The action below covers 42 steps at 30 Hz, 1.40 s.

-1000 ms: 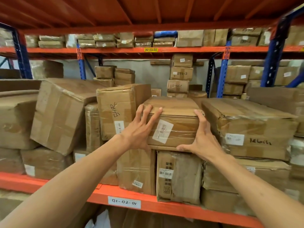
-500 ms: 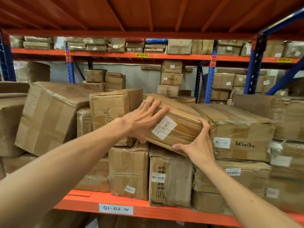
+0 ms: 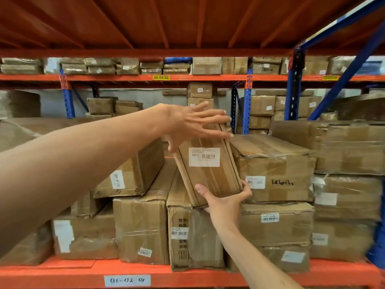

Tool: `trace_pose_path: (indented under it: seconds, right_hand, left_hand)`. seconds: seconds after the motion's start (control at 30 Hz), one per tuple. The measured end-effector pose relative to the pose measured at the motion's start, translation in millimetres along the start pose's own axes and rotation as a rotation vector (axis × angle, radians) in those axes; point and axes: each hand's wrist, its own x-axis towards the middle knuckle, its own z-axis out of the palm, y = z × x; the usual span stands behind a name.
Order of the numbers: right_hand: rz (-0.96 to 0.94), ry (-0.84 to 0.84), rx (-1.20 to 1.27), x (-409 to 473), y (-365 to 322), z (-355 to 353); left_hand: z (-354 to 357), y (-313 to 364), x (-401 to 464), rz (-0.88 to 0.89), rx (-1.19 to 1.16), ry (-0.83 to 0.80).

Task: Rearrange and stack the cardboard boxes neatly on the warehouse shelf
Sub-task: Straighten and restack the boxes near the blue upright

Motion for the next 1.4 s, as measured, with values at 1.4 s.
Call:
trace_pose_path:
  seconds: [1.4]
  right_hand:
    - [-0.875,-0.203,-1.378,92,-22,-63]
  left_hand:
    - [62,51,23,-0.490,-1.086,0.190]
